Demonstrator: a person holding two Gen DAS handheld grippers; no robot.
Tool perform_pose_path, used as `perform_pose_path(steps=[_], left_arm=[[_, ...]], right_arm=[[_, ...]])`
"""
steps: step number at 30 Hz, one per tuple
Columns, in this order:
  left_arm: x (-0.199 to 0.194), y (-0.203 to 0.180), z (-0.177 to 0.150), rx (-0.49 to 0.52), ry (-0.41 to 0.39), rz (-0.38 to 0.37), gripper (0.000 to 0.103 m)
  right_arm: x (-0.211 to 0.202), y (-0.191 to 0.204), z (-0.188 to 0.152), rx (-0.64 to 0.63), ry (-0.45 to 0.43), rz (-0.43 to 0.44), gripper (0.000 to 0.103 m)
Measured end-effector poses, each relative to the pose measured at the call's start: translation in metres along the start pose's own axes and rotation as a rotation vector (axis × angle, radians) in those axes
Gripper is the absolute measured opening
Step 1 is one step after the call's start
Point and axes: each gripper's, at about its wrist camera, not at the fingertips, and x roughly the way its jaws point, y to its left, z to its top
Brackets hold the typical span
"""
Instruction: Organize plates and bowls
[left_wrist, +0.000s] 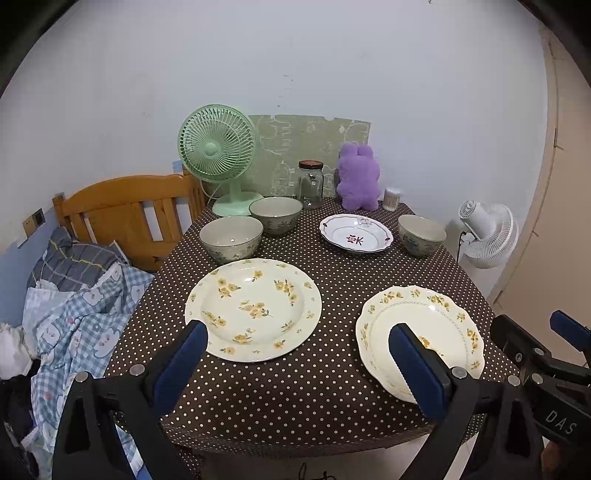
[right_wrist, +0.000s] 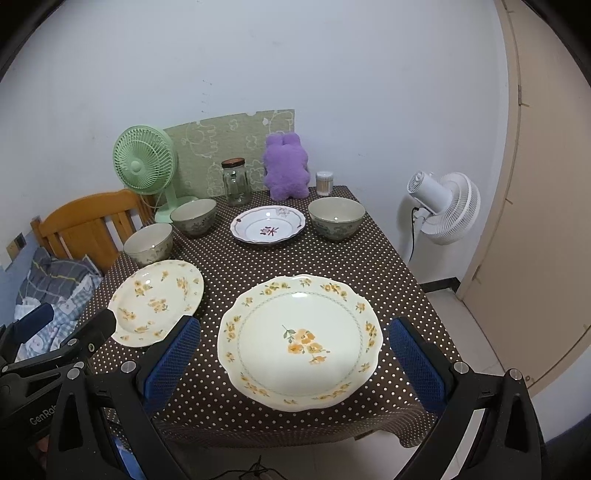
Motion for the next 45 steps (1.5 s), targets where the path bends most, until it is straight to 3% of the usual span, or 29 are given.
perform_pose_path(steps=[45], left_arm=[[0.014,0.005,0.011,0.027,0.003,-0.022,0.097]], right_arm=[[0.011,0.005,0.008,0.020,0.005,-0.022,0.102]])
